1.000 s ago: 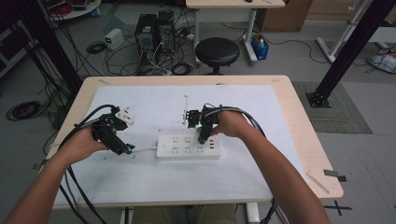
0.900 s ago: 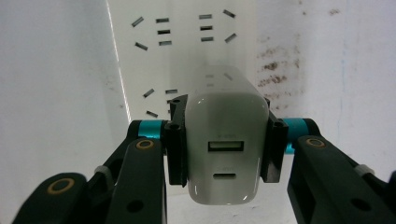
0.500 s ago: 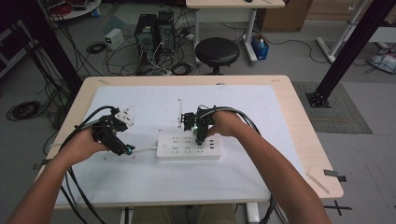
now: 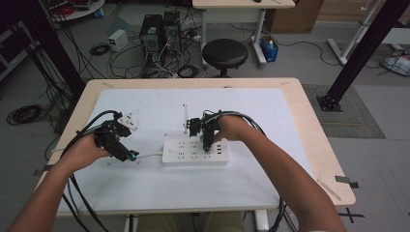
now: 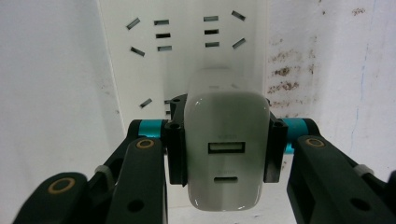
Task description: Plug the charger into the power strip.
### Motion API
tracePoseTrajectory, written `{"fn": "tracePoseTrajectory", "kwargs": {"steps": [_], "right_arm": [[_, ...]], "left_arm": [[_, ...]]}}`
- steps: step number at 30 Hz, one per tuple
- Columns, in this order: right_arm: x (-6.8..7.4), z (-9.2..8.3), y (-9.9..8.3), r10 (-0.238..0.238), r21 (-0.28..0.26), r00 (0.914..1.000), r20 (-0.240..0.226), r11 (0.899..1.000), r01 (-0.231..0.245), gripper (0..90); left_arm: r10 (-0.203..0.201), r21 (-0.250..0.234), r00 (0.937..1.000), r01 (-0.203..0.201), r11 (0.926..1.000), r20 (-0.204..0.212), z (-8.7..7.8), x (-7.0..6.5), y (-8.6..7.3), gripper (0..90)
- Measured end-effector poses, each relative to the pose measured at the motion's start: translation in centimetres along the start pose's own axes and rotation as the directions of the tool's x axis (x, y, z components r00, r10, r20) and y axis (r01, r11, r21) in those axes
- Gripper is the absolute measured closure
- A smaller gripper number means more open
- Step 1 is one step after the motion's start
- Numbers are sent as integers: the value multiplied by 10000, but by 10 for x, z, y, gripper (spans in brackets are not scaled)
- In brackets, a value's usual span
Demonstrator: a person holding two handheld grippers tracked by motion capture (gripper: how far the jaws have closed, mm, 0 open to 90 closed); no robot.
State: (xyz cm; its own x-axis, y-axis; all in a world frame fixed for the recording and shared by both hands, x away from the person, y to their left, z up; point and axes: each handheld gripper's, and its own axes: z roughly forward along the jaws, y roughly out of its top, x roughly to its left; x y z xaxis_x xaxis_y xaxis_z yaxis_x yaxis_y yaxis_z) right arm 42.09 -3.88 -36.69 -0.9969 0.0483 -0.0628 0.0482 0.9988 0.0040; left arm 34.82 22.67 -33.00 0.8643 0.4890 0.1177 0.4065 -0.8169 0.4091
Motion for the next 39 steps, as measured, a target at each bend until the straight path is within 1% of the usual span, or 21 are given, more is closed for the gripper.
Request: {"fn": "tracePoseTrajectory", "kwargs": {"steps": [1, 3, 7, 8, 11, 13, 15, 18, 20, 24, 27, 28, 29, 30, 32, 34, 35, 36, 37, 38, 39], "right_arm": [[0, 0, 0, 83, 30, 10000, -25, 10000, -83, 624], [0, 0, 1, 26, 83, 10000, -20, 10000, -25, 624], [1, 1, 1, -106, 129, 9999, 110, 9999, 104, 624], [2, 2, 1, -292, 141, 9992, 257, 9995, 288, 624], [6, 3, 3, -346, 252, 9983, 465, 9991, 334, 624], [7, 4, 6, -325, 429, 9981, 520, 9986, 303, 625], [7, 5, 9, -352, 567, 9980, 528, 9979, 322, 625], [6, 6, 7, -249, 496, 9988, 410, 9985, 228, 625], [4, 7, 5, -172, 336, 9993, 334, 9993, 161, 625], [0, 10, -2, 135, -142, 9999, 16, 9998, -135, 624], [-1, 10, -2, 204, -193, 9998, -54, 9996, -205, 623], [-2, 10, -3, 263, -170, 9994, -212, 9995, -267, 622], [-3, 10, -3, 165, -254, 9996, -222, 9995, -171, 621], [-4, 10, -3, 152, -245, 9994, -310, 9996, -160, 620], [-5, 10, -3, 249, -227, 9990, -369, 9994, -258, 618], [-5, 10, -4, 103, -363, 9994, -343, 9993, -116, 612], [-4, 10, -4, 139, -375, 9993, -350, 9992, -152, 593], [-5, 10, -4, 160, -397, 9986, -499, 9990, -180, 487], [-6, 9, -4, 309, -531, 9974, -650, 9980, -344, 419], [-7, 8, -5, 592, -678, 9945, -869, 9956, -652, 373], [-8, 6, -6, 652, -852, 9932, -966, 9936, -735, 313]], "left_arm": [[-77, -115, 10000, 77, 9999, -8, 1, -1, 0, 213], [64, 8, 10000, -64, 10000, -6, 0, -1, 1, 213], [22, 7, 10000, -22, 10000, -15, 1, -1, 2, 213], [68, 26, 10000, -68, 10000, 5, 2, -1, 3, 213], [79, -19, 10000, -79, 10000, 58, 4, -3, 5, 213], [195, 63, 9997, -195, 9998, 113, 5, -3, 6, 213], [161, 39, 9998, -162, 9999, 137, 6, -3, 6, 213], [126, 82, 9998, -127, 9999, 126, 6, -2, 4, 213], [66, -15, 9999, -66, 10000, 113, 6, 0, 3, 213], [16, -13, 9999, -16, 10000, 119, 7, 2, 2, 213], [5, -6, 10000, -5, 10000, 97, 7, 2, 1, 213], [-38, -77, 9999, 38, 10000, 109, 6, 3, 0, 213], [31, 3, 10000, -31, 10000, 93, 5, 4, 0, 213], [-31, -81, 10000, 32, 10000, 89, 6, 4, -1, 213], [-63, -88, 9999, 64, 9999, 90, 5, 4, -2, 213], [-62, -63, 9999, 63, 10000, 85, 5, 4, -2, 213], [-63, -61, 9999, 64, 10000, 109, 5, 4, -2, 213], [-43, -67, 9999, 44, 10000, 104, 5, 4, -3, 213], [-43, -67, 9999, 44, 10000, 104, 5, 4, -3, 213], [-82, -93, 9999, 83, 9999, 87, 5, 5, -3, 213], [-109, -132, 9999, 110, 9999, 76, 5, 5, -4, 213]]}}
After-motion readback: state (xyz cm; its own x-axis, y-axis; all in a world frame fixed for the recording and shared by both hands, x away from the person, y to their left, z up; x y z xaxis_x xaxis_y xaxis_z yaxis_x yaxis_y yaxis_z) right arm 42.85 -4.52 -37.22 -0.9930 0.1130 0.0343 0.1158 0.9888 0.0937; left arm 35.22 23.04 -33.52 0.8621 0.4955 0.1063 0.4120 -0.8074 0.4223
